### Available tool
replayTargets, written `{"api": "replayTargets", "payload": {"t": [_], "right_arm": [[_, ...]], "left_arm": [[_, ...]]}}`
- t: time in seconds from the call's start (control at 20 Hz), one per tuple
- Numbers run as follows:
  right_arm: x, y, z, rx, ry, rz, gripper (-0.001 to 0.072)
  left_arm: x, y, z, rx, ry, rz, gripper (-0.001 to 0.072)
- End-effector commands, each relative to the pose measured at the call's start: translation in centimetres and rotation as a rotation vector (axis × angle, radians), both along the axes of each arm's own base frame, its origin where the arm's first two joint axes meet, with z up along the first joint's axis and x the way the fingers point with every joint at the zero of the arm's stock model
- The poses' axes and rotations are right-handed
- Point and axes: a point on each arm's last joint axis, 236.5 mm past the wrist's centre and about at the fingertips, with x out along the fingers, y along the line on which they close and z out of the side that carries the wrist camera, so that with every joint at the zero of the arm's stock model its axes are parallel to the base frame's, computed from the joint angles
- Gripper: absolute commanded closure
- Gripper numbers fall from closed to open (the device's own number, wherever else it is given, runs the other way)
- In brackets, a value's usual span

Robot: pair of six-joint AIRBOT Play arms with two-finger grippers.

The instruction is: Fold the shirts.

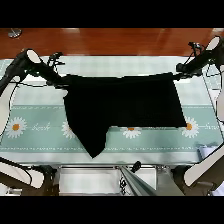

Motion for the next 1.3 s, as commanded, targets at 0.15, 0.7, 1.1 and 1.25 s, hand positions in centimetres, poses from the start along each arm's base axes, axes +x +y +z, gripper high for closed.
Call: {"api": "replayTargets", "payload": {"t": [0.15, 0.7, 1.1, 1.25], "right_arm": [[-1.9, 0.9, 0.0, 0.046, 0.072, 0.042, 0.033], [-10.0, -4.6, 6.4, 0.111, 0.137, -0.084, 0.0177], [-12.5, -3.5, 5.0, 0.201, 0.103, -0.135, 0.0182], [-12.5, -3.5, 5.0, 0.202, 0.103, -0.134, 0.0182]], "left_arm": [[-1.1, 0.3, 0.0, -0.008, 0.058, 0.013, 0.0493], [-13.8, 2.3, 2.9, -0.241, 0.186, 0.183, 0.0188], [-22.4, -2.0, -2.4, -0.385, 0.247, 0.295, 0.0189], [-22.3, -3.1, -2.8, -0.388, 0.243, 0.285, 0.0189]]}}
